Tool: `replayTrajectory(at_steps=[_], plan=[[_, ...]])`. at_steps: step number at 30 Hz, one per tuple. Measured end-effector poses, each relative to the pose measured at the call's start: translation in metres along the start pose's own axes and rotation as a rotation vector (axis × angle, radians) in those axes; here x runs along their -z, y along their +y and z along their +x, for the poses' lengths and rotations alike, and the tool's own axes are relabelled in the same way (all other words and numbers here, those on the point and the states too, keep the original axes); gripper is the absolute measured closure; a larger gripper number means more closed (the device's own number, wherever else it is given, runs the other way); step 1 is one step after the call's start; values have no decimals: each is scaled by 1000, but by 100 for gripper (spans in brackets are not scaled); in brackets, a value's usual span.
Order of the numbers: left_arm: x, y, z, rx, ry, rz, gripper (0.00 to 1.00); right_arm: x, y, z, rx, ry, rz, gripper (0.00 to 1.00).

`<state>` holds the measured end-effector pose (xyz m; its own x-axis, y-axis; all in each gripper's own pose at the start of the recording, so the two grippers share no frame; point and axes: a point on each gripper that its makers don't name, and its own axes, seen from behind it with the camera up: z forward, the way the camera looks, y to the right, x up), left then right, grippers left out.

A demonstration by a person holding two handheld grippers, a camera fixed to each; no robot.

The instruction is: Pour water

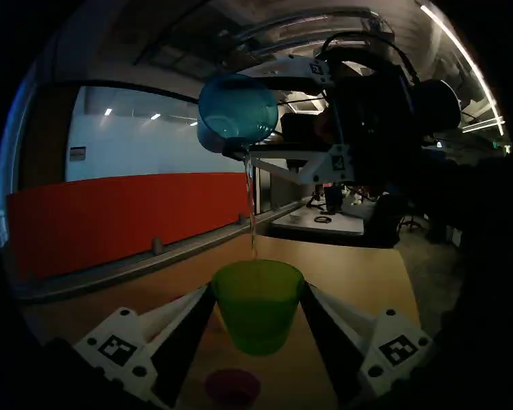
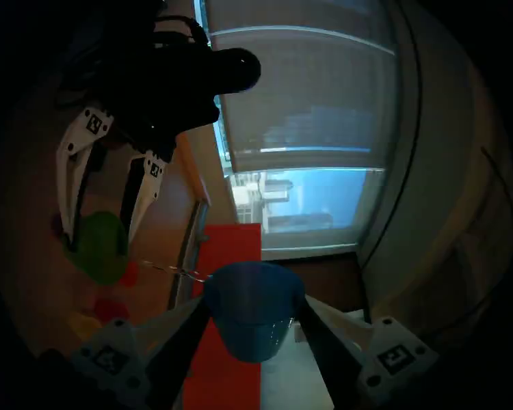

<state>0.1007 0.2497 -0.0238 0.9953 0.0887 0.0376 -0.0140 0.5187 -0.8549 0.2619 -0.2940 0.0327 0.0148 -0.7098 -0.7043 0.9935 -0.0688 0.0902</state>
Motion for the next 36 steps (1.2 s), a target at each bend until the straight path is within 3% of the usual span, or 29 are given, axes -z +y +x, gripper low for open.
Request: replayTrajectory(at_steps=[21,36], plan=[[1,-4,2,3,6,8,13,-2,-2,0,102,-8,1,11],[-1,-6,2,8,11,12,13,-2,2,4,125,2,-8,11]])
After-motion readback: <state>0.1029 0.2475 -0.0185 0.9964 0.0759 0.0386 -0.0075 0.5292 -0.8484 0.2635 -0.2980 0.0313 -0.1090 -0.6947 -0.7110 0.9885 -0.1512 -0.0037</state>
